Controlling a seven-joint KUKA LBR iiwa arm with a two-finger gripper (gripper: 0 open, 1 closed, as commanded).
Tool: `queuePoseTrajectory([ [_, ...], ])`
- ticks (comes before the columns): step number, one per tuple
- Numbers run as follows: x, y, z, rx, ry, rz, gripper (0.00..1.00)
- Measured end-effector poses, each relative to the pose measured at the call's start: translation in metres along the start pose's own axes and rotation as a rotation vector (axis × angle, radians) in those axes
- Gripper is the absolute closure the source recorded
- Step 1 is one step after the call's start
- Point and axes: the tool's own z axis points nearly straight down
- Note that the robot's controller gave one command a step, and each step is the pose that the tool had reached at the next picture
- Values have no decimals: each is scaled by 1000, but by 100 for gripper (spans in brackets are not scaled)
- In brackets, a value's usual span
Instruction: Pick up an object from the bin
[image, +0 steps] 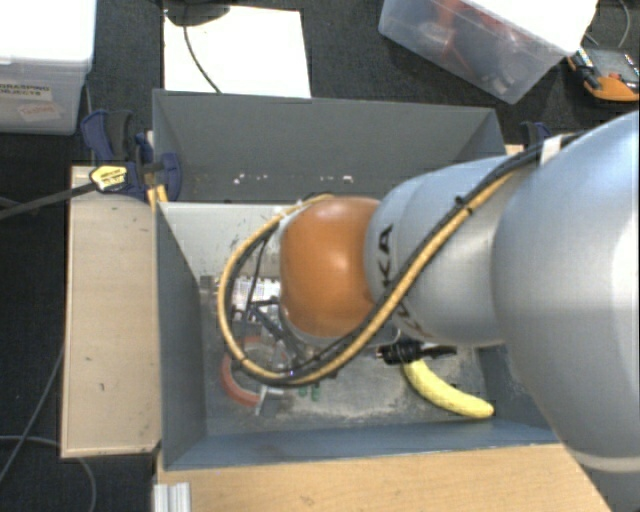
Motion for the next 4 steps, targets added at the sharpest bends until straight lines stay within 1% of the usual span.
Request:
queuePoseTrajectory([
  [1,0,-18,38,0,-3,-208,0],
  [2,2,8,8,-3,-3,233,0],
  [3,1,0,78,-2,-5,12,0],
  [4,1,-7,78,-2,-2,421,100],
])
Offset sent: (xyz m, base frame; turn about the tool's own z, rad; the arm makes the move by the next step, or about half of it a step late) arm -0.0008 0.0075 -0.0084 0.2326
